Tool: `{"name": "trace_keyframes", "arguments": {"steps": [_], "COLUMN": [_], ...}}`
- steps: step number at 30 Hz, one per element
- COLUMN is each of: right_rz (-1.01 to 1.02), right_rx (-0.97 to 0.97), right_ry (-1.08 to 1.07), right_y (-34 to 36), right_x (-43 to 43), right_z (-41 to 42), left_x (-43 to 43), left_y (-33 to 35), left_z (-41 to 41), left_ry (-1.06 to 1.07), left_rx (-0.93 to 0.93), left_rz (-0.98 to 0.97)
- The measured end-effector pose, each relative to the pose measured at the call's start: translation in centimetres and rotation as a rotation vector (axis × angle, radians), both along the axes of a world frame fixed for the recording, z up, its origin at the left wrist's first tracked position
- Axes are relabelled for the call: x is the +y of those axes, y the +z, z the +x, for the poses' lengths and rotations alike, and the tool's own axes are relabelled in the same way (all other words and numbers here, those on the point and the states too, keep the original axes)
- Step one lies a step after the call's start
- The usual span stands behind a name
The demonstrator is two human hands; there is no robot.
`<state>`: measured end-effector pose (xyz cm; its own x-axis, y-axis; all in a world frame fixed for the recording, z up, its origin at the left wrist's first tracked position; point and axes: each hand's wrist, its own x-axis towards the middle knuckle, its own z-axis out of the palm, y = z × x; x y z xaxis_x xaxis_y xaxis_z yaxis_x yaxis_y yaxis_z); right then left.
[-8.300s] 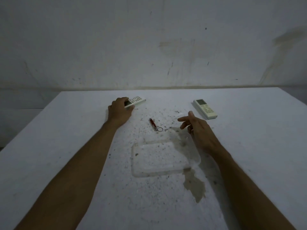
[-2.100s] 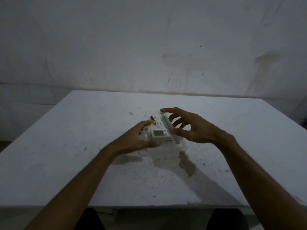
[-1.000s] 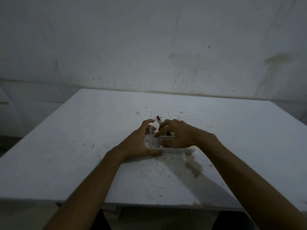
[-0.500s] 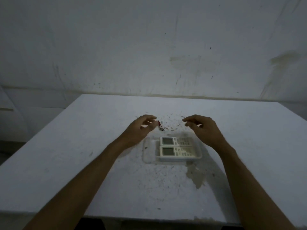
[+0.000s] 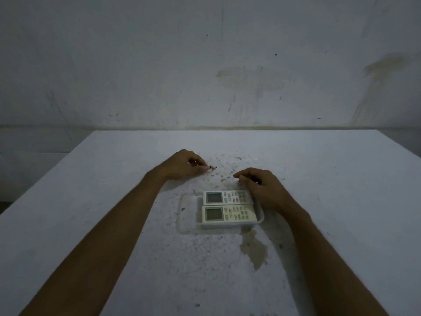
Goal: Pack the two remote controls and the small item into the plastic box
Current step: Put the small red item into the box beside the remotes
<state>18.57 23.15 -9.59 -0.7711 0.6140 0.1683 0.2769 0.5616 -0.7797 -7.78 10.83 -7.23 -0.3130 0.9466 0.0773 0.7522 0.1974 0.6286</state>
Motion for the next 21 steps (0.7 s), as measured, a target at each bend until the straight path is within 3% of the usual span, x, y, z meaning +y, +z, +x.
{"name": "trace_keyframes", "arguments": {"steps": [4, 6, 9, 14, 18, 21], "right_rz": [0.141, 0.22, 0.157, 0.103, -0.053, -0.048], "right_rx": [-0.022, 0.088, 0.228, 0.229, 0.23, 0.17], "right_ry": [-0.066, -0.107, -0.083, 0.053, 0.108, 0.131], "right_y": [1.2, 2.7, 5.0, 6.0, 6.2, 6.3], "right_x": [-1.1, -2.5, -5.0, -8.5, -9.7, -10.3], "right_z": [0.1, 0.0, -0.4, -0.5, 0.0, -0.1], "left_x": [-2.2, -3.8, -6.4, -9.8, -11.5, -11.9], "left_y": [1.4, 2.2, 2.9, 2.6, 2.3, 2.0], "left_z": [3.1, 5.1, 8.0, 10.5, 10.9, 10.3], "left_ry": [0.078, 0.08, 0.068, 0.061, 0.026, 0.089], "left_rx": [-0.335, -0.394, -0.464, -0.578, -0.637, -0.456], "left_rz": [0.175, 0.236, 0.266, 0.293, 0.302, 0.328]}}
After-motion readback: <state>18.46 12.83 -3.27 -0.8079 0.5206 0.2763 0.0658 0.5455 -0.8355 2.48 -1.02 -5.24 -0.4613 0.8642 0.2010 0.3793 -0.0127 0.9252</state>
